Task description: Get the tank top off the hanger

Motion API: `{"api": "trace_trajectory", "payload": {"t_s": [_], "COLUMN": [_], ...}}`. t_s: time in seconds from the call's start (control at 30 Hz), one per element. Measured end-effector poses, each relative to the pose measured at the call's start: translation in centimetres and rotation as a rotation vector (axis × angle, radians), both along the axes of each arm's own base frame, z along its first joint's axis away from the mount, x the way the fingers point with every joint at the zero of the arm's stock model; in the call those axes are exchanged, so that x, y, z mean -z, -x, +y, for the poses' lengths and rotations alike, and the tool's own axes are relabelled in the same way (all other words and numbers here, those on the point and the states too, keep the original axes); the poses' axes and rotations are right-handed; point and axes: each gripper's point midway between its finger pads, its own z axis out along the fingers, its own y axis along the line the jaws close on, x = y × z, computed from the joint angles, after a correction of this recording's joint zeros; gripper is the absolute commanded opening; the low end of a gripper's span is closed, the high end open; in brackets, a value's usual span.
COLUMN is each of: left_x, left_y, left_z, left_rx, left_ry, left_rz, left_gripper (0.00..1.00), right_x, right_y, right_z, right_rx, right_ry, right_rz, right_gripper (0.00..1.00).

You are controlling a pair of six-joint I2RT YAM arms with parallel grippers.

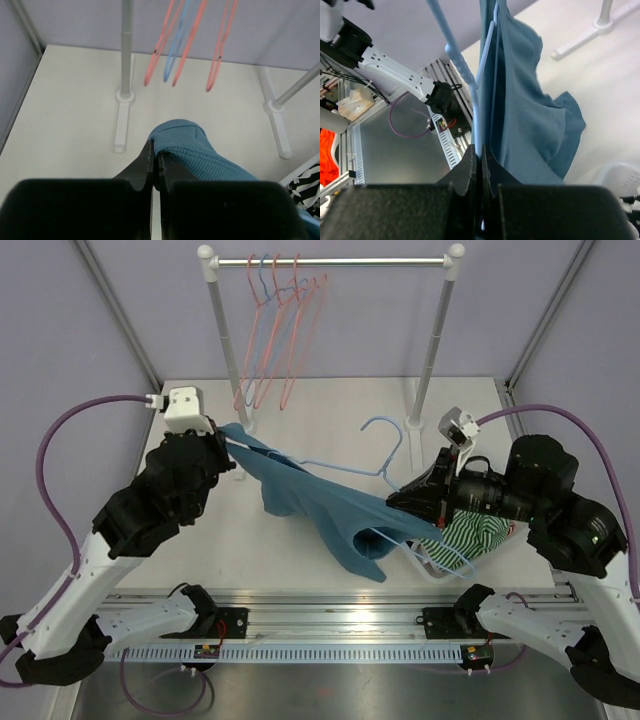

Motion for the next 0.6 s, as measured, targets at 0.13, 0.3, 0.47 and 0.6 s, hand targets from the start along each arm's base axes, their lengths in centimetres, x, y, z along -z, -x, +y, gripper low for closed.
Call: {"api": "trace_trajectory", "payload": {"t_s": [0.13,0.3,0.47,0.6], "left_x": [2.3,5.3,9.3,13.2], "left_y": [0.5,1.8,4.8,6.7], "left_z": [2.2,-0.5,-5.7,-7.8], "left_rx": [-0.033,0.152,0.482,0.63], "left_ry": [0.04,0.088,0.16,0.18], "left_rz": [0.055,0.133,0.202,0.279], "left_gripper": [0.0,0.0,0.0,0.0], "right_x": [-1.0,-0.4,-0.5,-2.6], "right_y": [1.0,0.9,-1.4,-4.7], "right_z": [-0.3,0.7,3.6,5.5], "right_rx": [-0.033,-0.078,-0.096,-0.041], "right_ry": [-0.079,-0.162,-0.306,-0.493], "right_rz": [-0.1,-0.172,-0.192,-0.269], "right_gripper": [0.0,0.0,0.0,0.0]}}
